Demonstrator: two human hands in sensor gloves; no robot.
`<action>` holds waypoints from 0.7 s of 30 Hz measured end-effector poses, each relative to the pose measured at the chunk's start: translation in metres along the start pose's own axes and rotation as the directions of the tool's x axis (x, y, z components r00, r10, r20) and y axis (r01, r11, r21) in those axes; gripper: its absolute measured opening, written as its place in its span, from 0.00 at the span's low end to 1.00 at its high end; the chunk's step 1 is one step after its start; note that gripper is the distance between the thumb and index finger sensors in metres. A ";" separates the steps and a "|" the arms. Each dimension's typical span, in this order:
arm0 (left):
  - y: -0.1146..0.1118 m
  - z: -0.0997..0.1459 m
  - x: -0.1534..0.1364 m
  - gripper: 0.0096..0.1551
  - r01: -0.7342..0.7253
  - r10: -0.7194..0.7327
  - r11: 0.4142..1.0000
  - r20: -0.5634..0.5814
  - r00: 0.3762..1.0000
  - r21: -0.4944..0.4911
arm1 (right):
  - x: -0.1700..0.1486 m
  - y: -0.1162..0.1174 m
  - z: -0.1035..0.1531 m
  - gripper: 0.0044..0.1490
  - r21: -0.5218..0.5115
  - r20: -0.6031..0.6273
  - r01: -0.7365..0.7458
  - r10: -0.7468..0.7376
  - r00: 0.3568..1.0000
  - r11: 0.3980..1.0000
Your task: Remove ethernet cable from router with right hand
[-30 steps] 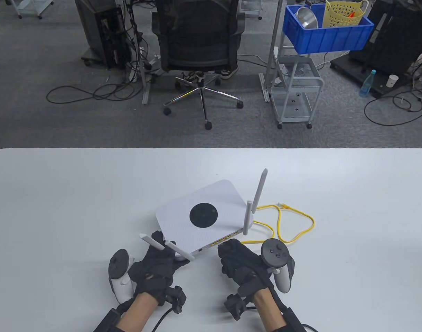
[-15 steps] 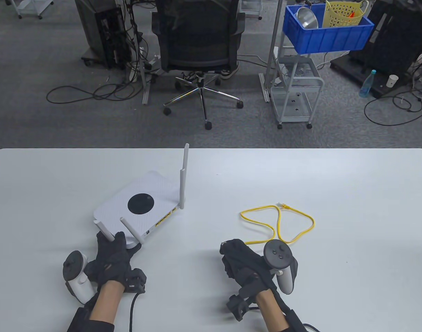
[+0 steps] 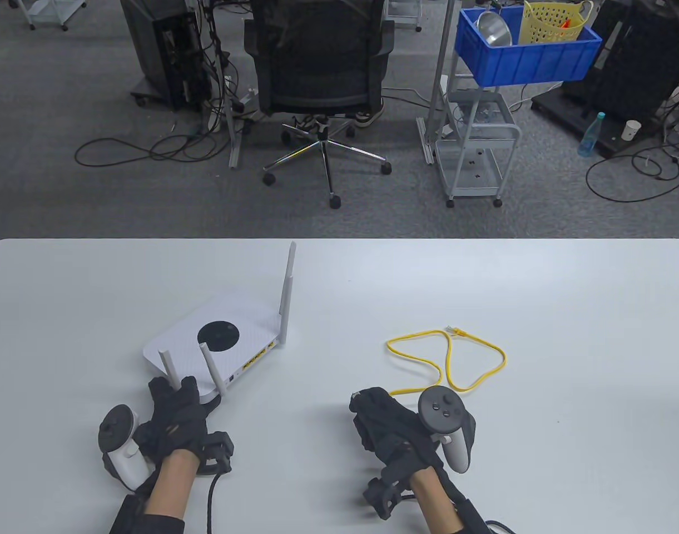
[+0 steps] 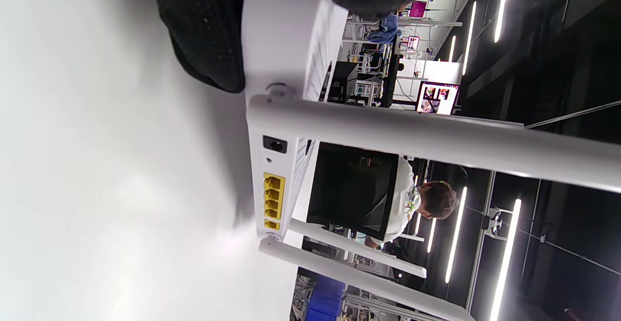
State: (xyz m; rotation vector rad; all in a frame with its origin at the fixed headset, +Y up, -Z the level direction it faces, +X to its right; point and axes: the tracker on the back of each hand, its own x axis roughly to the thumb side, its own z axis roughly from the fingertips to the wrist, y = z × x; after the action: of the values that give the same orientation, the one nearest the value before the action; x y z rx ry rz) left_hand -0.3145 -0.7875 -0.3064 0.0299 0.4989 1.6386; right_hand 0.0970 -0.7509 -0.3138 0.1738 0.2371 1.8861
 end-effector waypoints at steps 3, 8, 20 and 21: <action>-0.001 0.000 0.001 0.50 0.026 -0.026 1.000 0.005 1.000 0.002 | 0.000 0.000 0.000 0.34 0.003 0.001 -0.003 0.003 1.000 1.000; -0.001 -0.001 0.001 0.50 0.044 -0.044 0.999 -0.001 0.999 -0.001 | 0.000 0.001 0.000 0.35 0.007 0.003 -0.009 0.009 1.000 1.000; -0.009 0.004 0.017 0.44 0.370 -0.372 0.928 0.036 0.928 0.040 | -0.001 0.007 -0.001 0.35 0.047 -0.002 -0.071 0.071 0.997 0.996; -0.010 0.004 0.019 0.43 0.409 -0.410 0.911 0.036 0.911 0.047 | 0.000 0.008 -0.001 0.35 0.042 0.005 -0.077 0.077 0.997 0.996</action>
State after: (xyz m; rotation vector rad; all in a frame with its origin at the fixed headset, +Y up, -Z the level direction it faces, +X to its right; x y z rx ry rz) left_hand -0.3061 -0.7677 -0.3113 -0.0093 0.4666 1.2127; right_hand 0.0898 -0.7535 -0.3127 0.2176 0.2712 1.9577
